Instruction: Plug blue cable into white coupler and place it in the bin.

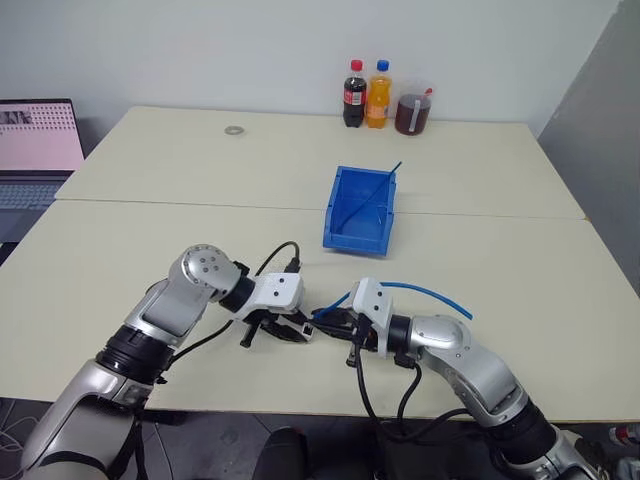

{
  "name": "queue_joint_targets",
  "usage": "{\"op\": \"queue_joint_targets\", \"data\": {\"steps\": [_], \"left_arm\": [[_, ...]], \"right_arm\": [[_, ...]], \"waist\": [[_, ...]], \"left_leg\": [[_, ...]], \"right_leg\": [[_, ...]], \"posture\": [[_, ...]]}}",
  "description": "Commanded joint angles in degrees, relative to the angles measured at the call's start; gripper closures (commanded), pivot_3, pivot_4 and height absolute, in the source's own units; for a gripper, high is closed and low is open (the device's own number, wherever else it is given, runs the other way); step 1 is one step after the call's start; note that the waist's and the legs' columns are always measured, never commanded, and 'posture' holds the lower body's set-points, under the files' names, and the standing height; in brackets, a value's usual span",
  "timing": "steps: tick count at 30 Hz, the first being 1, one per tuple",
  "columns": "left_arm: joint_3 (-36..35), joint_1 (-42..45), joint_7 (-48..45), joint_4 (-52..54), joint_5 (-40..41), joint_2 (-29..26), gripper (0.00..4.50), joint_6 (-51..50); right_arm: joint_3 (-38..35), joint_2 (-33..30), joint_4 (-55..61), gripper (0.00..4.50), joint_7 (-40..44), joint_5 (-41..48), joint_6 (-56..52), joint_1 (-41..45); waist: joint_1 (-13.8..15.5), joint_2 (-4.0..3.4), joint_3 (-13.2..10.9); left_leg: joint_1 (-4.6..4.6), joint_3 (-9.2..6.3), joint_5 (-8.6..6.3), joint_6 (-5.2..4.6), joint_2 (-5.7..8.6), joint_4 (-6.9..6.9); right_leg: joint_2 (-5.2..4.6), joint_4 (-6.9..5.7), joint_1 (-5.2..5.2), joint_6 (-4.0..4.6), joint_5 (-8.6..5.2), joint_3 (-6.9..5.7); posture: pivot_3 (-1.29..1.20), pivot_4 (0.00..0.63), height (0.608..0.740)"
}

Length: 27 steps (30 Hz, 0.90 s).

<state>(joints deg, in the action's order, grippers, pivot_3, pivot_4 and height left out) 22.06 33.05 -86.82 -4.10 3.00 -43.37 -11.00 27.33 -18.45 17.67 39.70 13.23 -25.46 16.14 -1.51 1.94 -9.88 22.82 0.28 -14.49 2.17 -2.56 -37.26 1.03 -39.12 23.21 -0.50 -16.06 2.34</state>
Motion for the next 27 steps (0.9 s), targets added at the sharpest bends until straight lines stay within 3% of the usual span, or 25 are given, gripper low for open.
{"op": "queue_joint_targets", "data": {"steps": [1,14,27], "left_arm": [[1.06,-1.44,1.44,0.34,-1.24,0.33,3.74,-1.16],[0.72,-2.58,2.41,1.59,-1.08,0.27,3.74,-1.71],[0.52,-4.15,3.1,2.56,-1.06,0.55,3.74,-1.62]], "right_arm": [[1.88,-0.05,0.91,4.37,0.97,-1.41,1.01,-0.82],[3.1,1.21,-1.25,4.37,2.21,-2.91,0.16,0.28],[6.34,1.53,-1.25,4.37,6.35,-2.07,-10.87,4.64]], "waist": [[0.0,-0.05,0.08],[0.03,-0.08,0.15],[-0.11,-0.45,0.85]], "left_leg": [[-0.01,0.0,0.0,0.0,0.0,-0.01],[-0.02,0.01,0.0,0.0,0.01,-0.05],[-0.05,0.03,0.0,0.0,0.01,-0.05]], "right_leg": [[0.0,-0.01,-0.01,0.0,0.0,0.01],[-0.01,-0.02,-0.02,-0.01,0.01,0.02],[0.02,-0.03,-0.03,0.0,0.0,0.05]], "posture": [[0.0,0.15,0.74],[0.0,0.15,0.74],[0.0,0.15,0.74]]}}
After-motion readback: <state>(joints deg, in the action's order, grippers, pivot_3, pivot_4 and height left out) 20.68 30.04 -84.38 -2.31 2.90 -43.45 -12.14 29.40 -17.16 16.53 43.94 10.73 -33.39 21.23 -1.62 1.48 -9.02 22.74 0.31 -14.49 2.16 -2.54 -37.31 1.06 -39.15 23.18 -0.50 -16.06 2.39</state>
